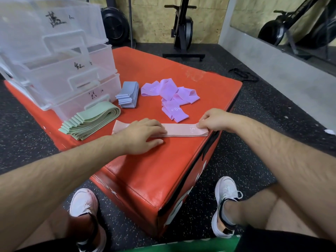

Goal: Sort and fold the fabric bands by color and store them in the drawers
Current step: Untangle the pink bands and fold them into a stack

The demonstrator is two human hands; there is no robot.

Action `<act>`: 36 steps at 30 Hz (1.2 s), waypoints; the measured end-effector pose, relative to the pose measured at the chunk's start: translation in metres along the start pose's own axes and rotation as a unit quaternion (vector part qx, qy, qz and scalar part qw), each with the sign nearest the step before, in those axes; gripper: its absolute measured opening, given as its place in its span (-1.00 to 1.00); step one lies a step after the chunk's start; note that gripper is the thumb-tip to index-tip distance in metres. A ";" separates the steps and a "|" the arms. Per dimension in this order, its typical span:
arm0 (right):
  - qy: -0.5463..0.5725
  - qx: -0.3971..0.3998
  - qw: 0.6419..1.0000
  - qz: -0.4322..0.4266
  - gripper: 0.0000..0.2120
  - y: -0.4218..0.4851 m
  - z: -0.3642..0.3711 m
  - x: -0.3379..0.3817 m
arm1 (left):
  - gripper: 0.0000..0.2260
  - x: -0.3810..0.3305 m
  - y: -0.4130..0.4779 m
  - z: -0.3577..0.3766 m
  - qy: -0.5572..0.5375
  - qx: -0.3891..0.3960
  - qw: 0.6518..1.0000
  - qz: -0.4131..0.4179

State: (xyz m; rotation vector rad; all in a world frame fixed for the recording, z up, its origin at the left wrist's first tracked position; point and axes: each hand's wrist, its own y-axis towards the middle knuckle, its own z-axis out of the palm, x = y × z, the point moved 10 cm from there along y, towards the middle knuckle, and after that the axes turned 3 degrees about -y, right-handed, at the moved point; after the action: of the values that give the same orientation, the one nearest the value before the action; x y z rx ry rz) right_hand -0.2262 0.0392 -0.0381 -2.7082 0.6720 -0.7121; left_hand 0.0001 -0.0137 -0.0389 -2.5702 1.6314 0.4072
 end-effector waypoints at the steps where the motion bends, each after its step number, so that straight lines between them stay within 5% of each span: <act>1: 0.005 0.000 1.000 0.001 -0.60 0.000 0.001 0.000 | -0.53 0.002 0.001 0.000 -0.003 -0.002 1.000 -0.004; 4: 0.003 0.017 1.000 -0.009 -0.84 -0.002 0.005 0.004 | -0.55 0.004 0.002 0.001 -0.016 -0.008 1.000 -0.006; 13: 0.038 0.064 0.997 -0.021 -0.84 -0.009 0.008 0.013 | -0.56 0.006 0.003 0.001 -0.030 -0.024 0.999 -0.013; 17: 0.017 0.075 0.997 -0.003 -0.46 -0.007 0.010 0.007 | -0.54 0.008 0.002 0.002 -0.029 -0.023 0.999 -0.017; 25: 0.108 0.109 0.988 0.001 -0.87 -0.010 0.002 0.007 | -0.55 0.005 0.002 0.000 -0.032 -0.020 0.999 -0.018; 36: 0.230 0.121 0.965 0.020 -0.71 -0.029 -0.050 -0.005 | -0.69 -0.036 0.034 0.008 -0.065 -0.006 0.998 0.014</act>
State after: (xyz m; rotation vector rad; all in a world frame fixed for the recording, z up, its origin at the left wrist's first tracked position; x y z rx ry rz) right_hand -0.2452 0.0599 0.0127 -2.3138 0.6802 -1.3393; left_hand -0.0465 0.0045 -0.0344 -2.4735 1.6254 0.5750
